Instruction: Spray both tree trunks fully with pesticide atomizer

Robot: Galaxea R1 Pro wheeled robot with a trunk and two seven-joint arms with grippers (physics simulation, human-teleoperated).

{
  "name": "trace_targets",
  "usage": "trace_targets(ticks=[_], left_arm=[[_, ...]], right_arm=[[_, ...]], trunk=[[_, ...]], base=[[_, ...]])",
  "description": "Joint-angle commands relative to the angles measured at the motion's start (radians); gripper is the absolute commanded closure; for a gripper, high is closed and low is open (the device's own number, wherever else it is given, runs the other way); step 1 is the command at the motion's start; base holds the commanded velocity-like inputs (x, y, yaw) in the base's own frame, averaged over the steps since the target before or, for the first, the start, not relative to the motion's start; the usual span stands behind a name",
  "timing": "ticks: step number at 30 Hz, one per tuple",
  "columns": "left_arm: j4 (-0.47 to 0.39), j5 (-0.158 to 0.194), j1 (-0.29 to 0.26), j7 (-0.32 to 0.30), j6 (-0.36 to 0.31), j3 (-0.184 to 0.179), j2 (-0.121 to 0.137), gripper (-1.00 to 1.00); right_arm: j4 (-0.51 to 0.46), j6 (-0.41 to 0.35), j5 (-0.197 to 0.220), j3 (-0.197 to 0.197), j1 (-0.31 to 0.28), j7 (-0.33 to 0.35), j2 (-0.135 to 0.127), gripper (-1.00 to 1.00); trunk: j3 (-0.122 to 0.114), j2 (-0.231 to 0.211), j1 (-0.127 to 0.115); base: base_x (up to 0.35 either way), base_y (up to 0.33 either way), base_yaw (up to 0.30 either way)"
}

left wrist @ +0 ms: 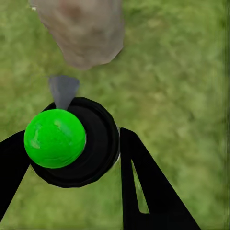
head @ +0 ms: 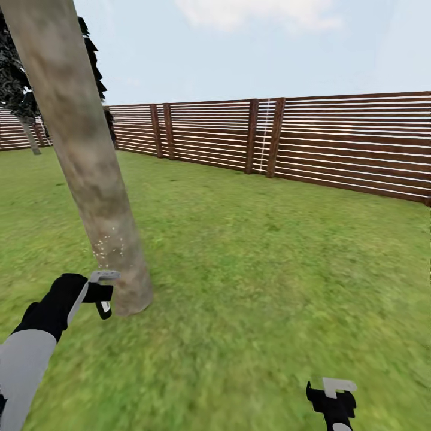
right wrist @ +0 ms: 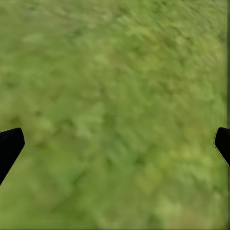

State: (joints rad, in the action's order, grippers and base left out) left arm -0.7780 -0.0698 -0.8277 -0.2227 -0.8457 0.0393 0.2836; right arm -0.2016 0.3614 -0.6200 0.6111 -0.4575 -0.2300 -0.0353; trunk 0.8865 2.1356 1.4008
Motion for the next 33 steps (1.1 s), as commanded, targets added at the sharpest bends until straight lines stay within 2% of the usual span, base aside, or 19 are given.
trace_targets(ticks=[1,12,15,22,26,28,29,31,33], left_arm=[[-0.001,-0.008,-0.001,-0.007,-0.004,0.002,-0.001,1.0],[0.0,-0.011,-0.001,-0.005,-0.004,0.004,-0.001,1.0],[0.04,-0.012,-0.001,-0.004,-0.001,0.004,-0.001,1.0],[0.108,-0.015,-0.001,0.002,0.041,0.004,0.001,1.0],[0.117,-0.016,0.0,0.003,0.046,0.004,0.002,1.0],[0.124,-0.016,0.021,0.008,0.054,0.01,0.007,1.0],[0.125,-0.016,0.029,0.018,0.067,0.014,0.008,1.0],[0.128,-0.012,0.063,0.11,0.141,0.019,0.009,1.0],[0.129,-0.004,0.072,0.134,0.156,0.02,0.006,1.0]], right_arm=[[0.002,0.004,-0.01,0.007,-0.001,-0.003,0.0,-1.0],[0.002,0.004,-0.01,0.007,-0.001,-0.003,0.0,-1.0],[0.002,0.004,-0.01,0.007,-0.001,-0.003,0.0,-1.0],[0.002,0.004,-0.01,0.007,-0.001,-0.003,0.0,-1.0],[0.002,0.004,-0.01,0.007,-0.001,-0.003,0.0,-1.0],[0.002,0.004,-0.01,0.007,-0.001,-0.003,0.0,-1.0],[0.002,0.004,-0.01,0.007,-0.001,-0.003,0.0,-1.0],[0.002,0.004,-0.01,0.007,-0.001,-0.003,0.0,-1.0],[0.002,0.004,-0.01,0.007,-0.001,-0.003,0.001,-1.0]], trunk=[[0.001,0.0,0.0],[0.001,0.0,0.0],[0.001,0.0,0.0],[0.001,0.0,0.0],[0.001,0.0,0.0],[0.001,0.0,0.0],[0.001,0.0,0.0],[0.001,0.0,0.0],[0.001,0.0,0.0]], base=[[0.0,-0.274,0.033],[0.04,-0.272,0.233],[0.167,-0.247,0.246],[0.212,-0.217,0.04],[0.232,-0.197,0.013],[0.195,-0.213,0.191],[0.187,-0.211,0.24],[0.159,-0.1,0.266],[0.073,-0.022,0.275]])
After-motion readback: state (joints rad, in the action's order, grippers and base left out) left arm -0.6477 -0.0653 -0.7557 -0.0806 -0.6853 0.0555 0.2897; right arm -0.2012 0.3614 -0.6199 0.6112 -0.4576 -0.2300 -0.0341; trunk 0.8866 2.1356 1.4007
